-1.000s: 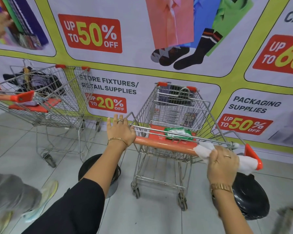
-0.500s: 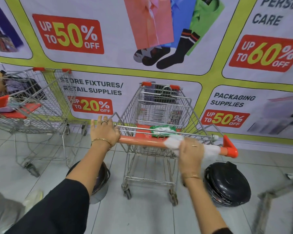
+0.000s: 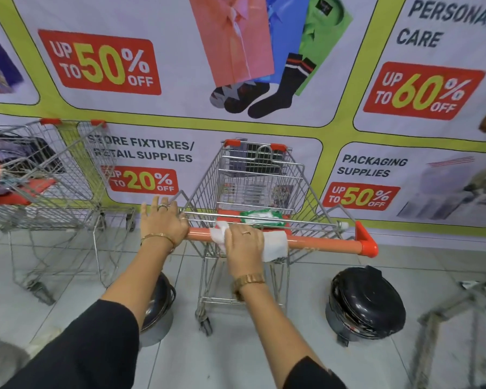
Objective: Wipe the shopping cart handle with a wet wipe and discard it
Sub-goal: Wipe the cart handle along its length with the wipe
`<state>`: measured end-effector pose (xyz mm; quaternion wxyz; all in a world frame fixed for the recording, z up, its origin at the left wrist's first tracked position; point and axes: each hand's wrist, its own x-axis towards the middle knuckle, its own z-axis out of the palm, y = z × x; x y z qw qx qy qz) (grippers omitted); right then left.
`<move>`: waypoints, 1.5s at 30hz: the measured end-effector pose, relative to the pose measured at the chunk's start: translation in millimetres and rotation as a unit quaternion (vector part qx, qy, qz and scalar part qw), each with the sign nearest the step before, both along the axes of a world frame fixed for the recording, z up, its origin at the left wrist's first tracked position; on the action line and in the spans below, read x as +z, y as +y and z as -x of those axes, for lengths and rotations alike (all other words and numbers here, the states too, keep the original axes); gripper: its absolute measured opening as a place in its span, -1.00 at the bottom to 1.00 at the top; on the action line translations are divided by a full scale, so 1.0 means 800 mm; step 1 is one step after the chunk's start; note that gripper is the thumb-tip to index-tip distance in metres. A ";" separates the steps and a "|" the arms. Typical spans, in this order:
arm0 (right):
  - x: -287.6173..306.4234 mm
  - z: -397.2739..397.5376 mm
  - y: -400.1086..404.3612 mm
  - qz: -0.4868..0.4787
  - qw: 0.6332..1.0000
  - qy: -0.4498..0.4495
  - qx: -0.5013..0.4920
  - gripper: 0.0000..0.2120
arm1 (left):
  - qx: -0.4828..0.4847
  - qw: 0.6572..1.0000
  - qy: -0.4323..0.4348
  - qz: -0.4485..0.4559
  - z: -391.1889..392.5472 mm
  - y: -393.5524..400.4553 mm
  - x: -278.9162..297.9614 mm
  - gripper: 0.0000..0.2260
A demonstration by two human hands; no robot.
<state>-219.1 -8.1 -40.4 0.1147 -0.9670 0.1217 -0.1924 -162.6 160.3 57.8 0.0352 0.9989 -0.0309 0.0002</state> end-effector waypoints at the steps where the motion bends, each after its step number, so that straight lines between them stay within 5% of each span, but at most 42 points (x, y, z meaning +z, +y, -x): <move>1: 0.063 0.039 -0.010 -0.037 0.997 0.030 0.058 -0.94 | -0.002 1.000 0.002 -0.001 -0.001 0.002 0.000 -0.52; 6: 0.074 0.077 -0.150 -0.109 0.981 -0.056 -0.149 -0.63 | -0.004 1.000 0.001 0.001 -0.003 0.001 -0.002 -0.53; 9: 0.075 0.072 -0.148 -0.117 0.970 -0.114 -0.178 -0.46 | 0.000 1.000 -0.002 -0.005 -0.004 -0.001 -0.003 -0.54; 12: 0.082 0.053 -0.086 -0.128 0.975 -0.085 -0.161 -0.56 | 0.003 1.000 -0.005 -0.007 -0.003 -0.002 -0.003 -0.55; 15: 0.090 0.032 0.005 -0.110 0.988 -0.069 -0.079 -0.95 | 0.001 1.000 -0.004 -0.005 -0.005 -0.003 -0.004 -0.55; 19: 0.097 0.023 0.056 -0.077 0.995 -0.066 0.023 -0.75 | -0.006 1.000 -0.007 -0.002 -0.006 0.002 -0.004 -0.54; 22: 0.091 0.039 -0.002 -0.007 0.997 -0.035 0.062 -0.71 | -0.008 1.000 -0.005 -0.003 -0.008 0.008 -0.003 -0.53; 28: 0.068 0.074 -0.145 -0.113 0.986 -0.068 -0.105 -0.49 | -0.006 1.000 -0.006 -0.010 -0.007 0.005 -0.002 -0.52; 32: 0.073 0.055 -0.107 -0.145 0.967 -0.137 -0.158 -0.56 | 0.001 1.000 -0.007 -0.003 -0.006 0.002 -0.003 -0.52; 39: 0.076 0.024 0.044 -0.077 0.992 -0.092 0.039 -0.66 | -0.006 1.000 -0.013 -0.002 -0.006 0.002 -0.003 -0.53; 42: 0.073 0.037 0.004 -0.027 0.991 -0.093 0.088 -0.67 | -0.010 1.000 -0.013 -0.003 -0.008 0.005 -0.003 -0.53; 45: 0.057 0.061 -0.078 -0.051 0.993 -0.103 0.016 -0.63 | -0.009 1.000 -0.011 -0.002 -0.008 0.006 -0.005 -0.53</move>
